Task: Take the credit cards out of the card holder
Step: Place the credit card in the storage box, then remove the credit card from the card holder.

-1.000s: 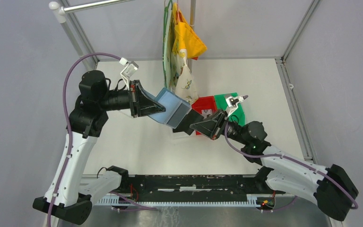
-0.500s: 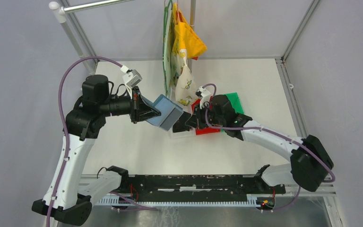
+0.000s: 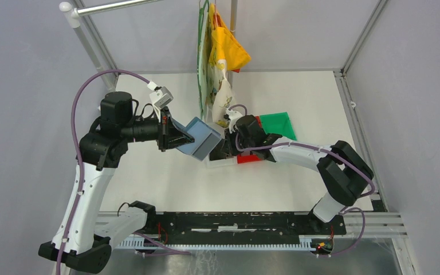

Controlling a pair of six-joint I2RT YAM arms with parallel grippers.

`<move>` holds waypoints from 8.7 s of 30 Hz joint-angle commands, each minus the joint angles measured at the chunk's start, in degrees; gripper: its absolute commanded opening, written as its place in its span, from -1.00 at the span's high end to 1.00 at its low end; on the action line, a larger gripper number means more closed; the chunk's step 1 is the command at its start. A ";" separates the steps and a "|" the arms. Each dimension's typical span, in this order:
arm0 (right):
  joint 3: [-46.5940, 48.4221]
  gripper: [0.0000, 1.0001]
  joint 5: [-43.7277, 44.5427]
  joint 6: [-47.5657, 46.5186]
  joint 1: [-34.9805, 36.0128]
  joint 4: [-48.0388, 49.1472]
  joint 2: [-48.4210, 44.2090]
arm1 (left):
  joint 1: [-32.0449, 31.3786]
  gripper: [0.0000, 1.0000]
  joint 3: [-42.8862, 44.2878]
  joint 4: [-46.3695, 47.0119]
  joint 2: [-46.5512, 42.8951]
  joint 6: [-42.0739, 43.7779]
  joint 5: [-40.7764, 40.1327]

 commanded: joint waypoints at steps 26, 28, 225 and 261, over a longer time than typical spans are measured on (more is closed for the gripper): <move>-9.09 -0.50 5.33 -2.05 3.24 3.66 -25.60 | 0.07 0.97 2.05 1.18 -1.07 1.83 5.78; -10.00 -0.62 3.49 -3.48 3.19 1.89 -31.47 | 0.03 0.96 2.05 1.03 -1.22 2.46 6.51; 7.31 -0.32 -18.70 4.16 5.47 9.42 -31.66 | 0.05 0.96 -2.25 0.13 -0.76 1.55 13.10; -14.48 -0.33 -25.41 37.00 3.91 56.94 -27.08 | 0.10 0.97 -5.70 17.00 -0.38 -18.62 17.41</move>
